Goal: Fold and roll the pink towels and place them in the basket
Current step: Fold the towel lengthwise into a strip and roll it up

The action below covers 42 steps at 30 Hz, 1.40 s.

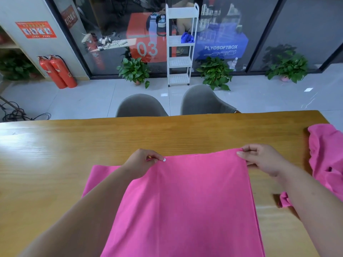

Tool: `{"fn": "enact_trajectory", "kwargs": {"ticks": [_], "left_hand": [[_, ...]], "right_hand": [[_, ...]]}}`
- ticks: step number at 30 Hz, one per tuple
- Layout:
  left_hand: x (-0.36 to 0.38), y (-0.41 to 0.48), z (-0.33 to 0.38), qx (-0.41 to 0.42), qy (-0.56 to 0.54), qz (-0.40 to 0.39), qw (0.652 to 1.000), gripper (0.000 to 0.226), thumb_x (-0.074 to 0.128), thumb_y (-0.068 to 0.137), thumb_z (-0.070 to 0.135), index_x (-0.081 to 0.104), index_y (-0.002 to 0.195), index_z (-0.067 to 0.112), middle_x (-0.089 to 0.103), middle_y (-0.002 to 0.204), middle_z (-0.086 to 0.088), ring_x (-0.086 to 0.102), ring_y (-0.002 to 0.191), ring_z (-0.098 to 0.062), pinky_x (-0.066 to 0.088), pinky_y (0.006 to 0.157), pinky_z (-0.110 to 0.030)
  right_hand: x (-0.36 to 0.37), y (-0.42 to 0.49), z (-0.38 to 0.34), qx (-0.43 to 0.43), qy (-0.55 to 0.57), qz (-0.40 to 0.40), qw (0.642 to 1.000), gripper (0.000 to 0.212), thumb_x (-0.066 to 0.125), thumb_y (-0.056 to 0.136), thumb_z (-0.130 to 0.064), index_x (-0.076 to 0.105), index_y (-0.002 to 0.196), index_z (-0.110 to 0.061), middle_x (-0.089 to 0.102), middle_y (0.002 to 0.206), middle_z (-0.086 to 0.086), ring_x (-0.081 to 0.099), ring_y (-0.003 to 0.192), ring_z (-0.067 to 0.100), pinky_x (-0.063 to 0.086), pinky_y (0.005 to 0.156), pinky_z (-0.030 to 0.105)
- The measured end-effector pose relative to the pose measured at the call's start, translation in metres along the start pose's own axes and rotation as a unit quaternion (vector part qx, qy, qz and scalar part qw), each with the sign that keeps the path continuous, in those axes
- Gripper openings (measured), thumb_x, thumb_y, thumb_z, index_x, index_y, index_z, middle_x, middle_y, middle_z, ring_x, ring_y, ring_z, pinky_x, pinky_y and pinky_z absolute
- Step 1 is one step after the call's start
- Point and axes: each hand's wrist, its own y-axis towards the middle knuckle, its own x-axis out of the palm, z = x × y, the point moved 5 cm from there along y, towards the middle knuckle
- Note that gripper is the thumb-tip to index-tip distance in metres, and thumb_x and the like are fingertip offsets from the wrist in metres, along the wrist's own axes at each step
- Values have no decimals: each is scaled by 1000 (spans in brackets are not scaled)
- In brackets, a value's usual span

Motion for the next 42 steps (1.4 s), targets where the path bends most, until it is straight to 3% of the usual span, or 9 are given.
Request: {"fn": "enact_trajectory", "kwargs": {"ticks": [3, 8, 14, 18, 22, 29, 33, 37, 42], "left_hand": [[-3, 2, 0, -7, -18, 2, 1000, 30, 67, 100, 6, 83, 99, 32, 76, 105, 29, 66, 108, 9, 47, 99, -13], [4, 3, 4, -19, -55, -26, 998, 22, 73, 98, 13, 84, 103, 31, 77, 107, 25, 67, 108, 7, 48, 99, -14], [1, 4, -2, -36, -60, -2, 998, 21, 75, 96, 16, 84, 99, 34, 77, 105, 25, 68, 104, 6, 50, 94, -17], [3, 4, -4, -36, -49, 3, 998, 25, 73, 97, 13, 84, 97, 35, 77, 104, 26, 68, 104, 5, 52, 97, -20], [3, 7, -2, -27, -40, 23, 999, 25, 74, 96, 11, 84, 95, 34, 77, 100, 27, 69, 102, 5, 51, 97, -19], [9, 12, -7, -33, -19, 54, 998, 24, 75, 96, 13, 83, 92, 36, 76, 96, 30, 68, 95, 7, 48, 82, -12], [23, 20, -12, -39, 44, 74, 995, 27, 72, 97, 15, 81, 92, 40, 75, 98, 28, 68, 99, 1, 53, 89, -24], [53, 17, -8, -52, 319, 80, 943, 31, 61, 100, 30, 69, 127, 43, 60, 136, 17, 48, 126, -21, 37, 105, -41], [111, -40, -8, -36, 319, 119, 939, 58, 64, 94, 33, 51, 150, 29, 42, 161, -6, 40, 144, -34, 36, 120, -54]], "right_hand": [[-1, -1, -9, -11, 124, -44, 991, 20, 78, 85, -14, 73, 104, -8, 77, 93, 6, 72, 80, 15, 64, 80, 32], [-6, 22, 23, 24, -101, 68, 992, 8, 78, 95, -15, 75, 102, -11, 81, 88, 6, 77, 81, 25, 64, 85, 48], [-4, 17, 15, 28, 61, 8, 998, 17, 76, 94, -16, 73, 110, -11, 78, 98, 3, 71, 85, 14, 58, 81, 34], [-1, 16, 22, 38, -30, 58, 997, 16, 78, 94, -15, 74, 108, -9, 80, 95, 7, 71, 78, 14, 61, 76, 33], [7, 13, 6, 18, 126, -25, 992, 11, 73, 91, -13, 72, 102, -12, 75, 81, -2, 69, 69, 7, 58, 66, 23], [-12, 33, 30, 26, -64, 123, 990, 9, 79, 94, -16, 75, 101, -13, 81, 89, 6, 76, 82, 26, 64, 82, 46], [-8, 51, 51, 26, -165, 169, 971, 8, 81, 93, -27, 77, 96, -22, 79, 83, -1, 75, 81, 27, 62, 80, 45], [18, 47, 61, 36, -296, 235, 925, 30, 70, 98, -30, 68, 128, -24, 73, 120, 5, 66, 109, 30, 51, 91, 37], [123, 1, 89, -142, -484, 127, 854, 58, 57, 100, -49, 51, 152, -24, 44, 155, 5, 41, 142, 31, 43, 114, 50]]}}
